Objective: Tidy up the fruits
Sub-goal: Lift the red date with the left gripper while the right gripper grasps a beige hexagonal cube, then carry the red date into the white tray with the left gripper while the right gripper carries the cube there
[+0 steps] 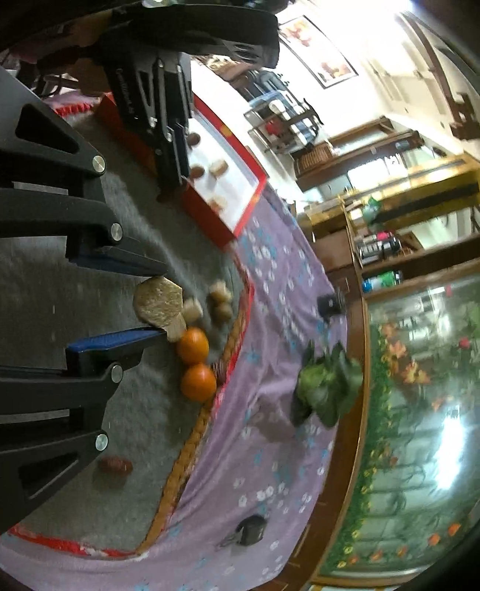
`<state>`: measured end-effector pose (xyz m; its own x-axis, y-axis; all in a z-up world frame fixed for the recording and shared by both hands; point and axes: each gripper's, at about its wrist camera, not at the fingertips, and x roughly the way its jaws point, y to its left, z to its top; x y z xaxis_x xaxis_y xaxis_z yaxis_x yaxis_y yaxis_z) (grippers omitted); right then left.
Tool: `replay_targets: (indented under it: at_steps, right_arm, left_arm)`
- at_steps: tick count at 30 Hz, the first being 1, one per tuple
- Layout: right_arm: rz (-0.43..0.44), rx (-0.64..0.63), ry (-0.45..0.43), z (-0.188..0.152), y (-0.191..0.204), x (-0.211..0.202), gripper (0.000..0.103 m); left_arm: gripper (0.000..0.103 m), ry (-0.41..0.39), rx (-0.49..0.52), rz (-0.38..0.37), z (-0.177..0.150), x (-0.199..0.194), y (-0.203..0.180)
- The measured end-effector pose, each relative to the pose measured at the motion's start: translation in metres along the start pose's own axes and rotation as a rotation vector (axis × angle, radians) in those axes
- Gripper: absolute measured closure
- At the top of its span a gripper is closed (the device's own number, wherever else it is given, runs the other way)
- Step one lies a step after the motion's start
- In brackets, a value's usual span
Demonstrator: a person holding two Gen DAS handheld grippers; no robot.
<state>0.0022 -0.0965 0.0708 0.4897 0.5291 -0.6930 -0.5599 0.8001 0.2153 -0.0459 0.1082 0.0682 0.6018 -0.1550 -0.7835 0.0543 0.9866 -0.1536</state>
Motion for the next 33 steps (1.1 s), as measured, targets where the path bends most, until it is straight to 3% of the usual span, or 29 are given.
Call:
replay_targets:
  at_steps: [17,33]
  right_arm:
    - [0.151,-0.116,0.060,0.016,0.094,0.051,0.076]
    - [0.214,-0.212,0.187,0.025,0.152,0.115,0.076]
  left_arm:
    - [0.087,-0.006,-0.097,0.097,-0.035,-0.037,0.078]
    - [0.087,0.032,-0.134,0.135,-0.054,-0.037,0.106]
